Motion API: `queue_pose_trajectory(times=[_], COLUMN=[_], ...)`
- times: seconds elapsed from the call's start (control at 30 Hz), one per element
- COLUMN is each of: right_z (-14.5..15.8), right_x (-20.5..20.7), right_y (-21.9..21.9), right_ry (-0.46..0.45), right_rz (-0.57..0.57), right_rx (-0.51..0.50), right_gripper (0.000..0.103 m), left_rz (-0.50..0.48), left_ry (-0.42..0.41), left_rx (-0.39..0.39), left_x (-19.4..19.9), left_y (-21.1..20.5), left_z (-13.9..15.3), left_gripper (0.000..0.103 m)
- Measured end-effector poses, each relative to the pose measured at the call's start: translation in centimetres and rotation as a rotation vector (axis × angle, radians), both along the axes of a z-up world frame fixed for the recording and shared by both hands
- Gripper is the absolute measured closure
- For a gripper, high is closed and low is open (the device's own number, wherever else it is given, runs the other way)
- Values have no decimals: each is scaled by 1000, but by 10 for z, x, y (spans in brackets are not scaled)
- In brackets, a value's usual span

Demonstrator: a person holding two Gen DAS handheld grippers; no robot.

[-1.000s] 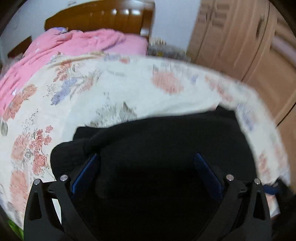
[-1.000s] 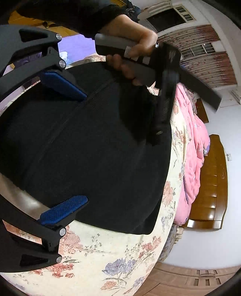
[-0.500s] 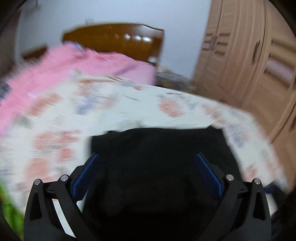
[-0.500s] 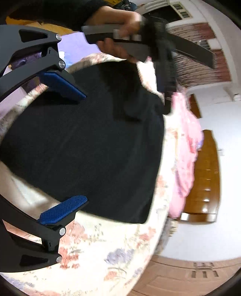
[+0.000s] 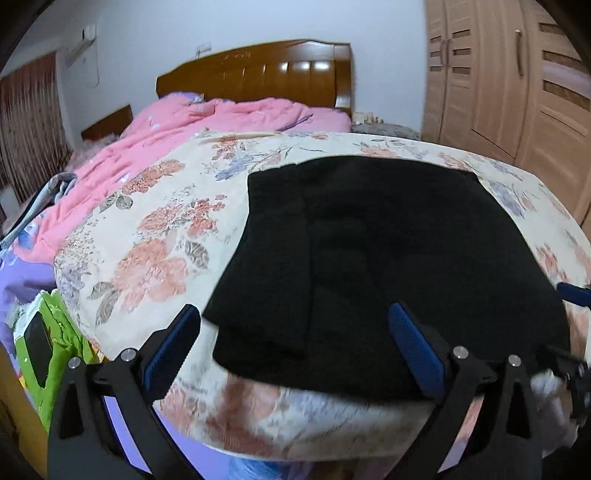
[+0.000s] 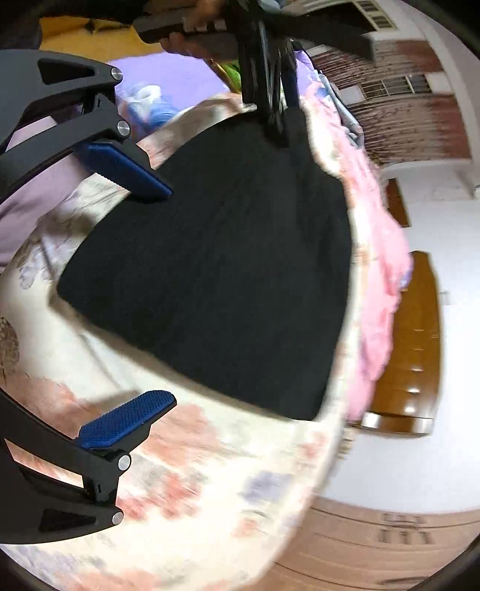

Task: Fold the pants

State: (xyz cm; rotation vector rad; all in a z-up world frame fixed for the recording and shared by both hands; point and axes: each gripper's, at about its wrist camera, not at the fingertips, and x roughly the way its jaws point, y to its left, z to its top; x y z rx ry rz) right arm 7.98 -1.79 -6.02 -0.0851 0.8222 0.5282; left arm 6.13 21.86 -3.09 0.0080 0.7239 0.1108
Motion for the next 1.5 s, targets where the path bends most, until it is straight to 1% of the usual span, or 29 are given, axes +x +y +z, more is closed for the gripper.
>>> queue_pose_trajectory(times=[0.07,0.1,0.13,0.17,0.2,0.3,0.4,0.43,0.53,0.57,0.6,0.67,0.73,0.8,0.83,0.93,1.07,1.17,1.27,1.5], right_z=[1,8,14,18,22,30,42,45,55,57,58,60,54,47,42,33,29,26,23,20], right_x=[-1,-6,-12,-18,-23,-35,-53,-56,-73,-78,-80,-81,-79,-80,-80,-79,-76,-76,-76,-77], right_y=[-3,-3,-4,-6,-7,-24,-41,-43,-50,-52,-53,-51,-43,-39,-36,-34,-37,-38,-37,-31], right_ry=[26,-5,-42,-74,-93,-113,-150,-168,-219,-230,-237,-238,-226,-209,-196,-172,-151,-138,-125,-117], right_rz=[-11,-7,-2,1,-2,-55,-87,-98,-133,-145,-154,-162,-157,-152,-149,-149,-169,-172,-159,-127], right_rx=[33,21,7,-5,-14,19,59,60,70,79,89,95,55,25,15,6,5,1,-9,-26], right_gripper=[4,4,4,4,4,4,4,4,4,4,4,4,4,4,4,4,4,4,4,4], left_rz=[14,39,48,51,63,113,104,101,61,60,89,145,125,122,130,132,122,115,129,111], left_ry=[10,4,-16,-37,-49,-9,-50,-80,-211,-229,-240,-236,-202,-144,-128,-119,-110,-98,-79,-34], left_rx=[-79,-94,-76,-42,12,121,158,171,193,187,177,142,75,24,18,27,59,53,61,29], left_x=[-2,-4,-9,-16,-22,-35,-60,-67,-88,-89,-92,-89,-83,-77,-76,-78,-82,-82,-82,-79], left_y=[14,19,18,15,9,-2,-18,-25,-55,-62,-70,-78,-81,-82,-83,-83,-88,-88,-90,-88], left_z=[-2,2,8,13,17,17,22,26,43,48,51,52,45,34,29,19,11,6,3,-5], left_gripper=[1,1,1,1,1,2,2,2,2,2,2,2,2,2,2,2,2,2,2,2])
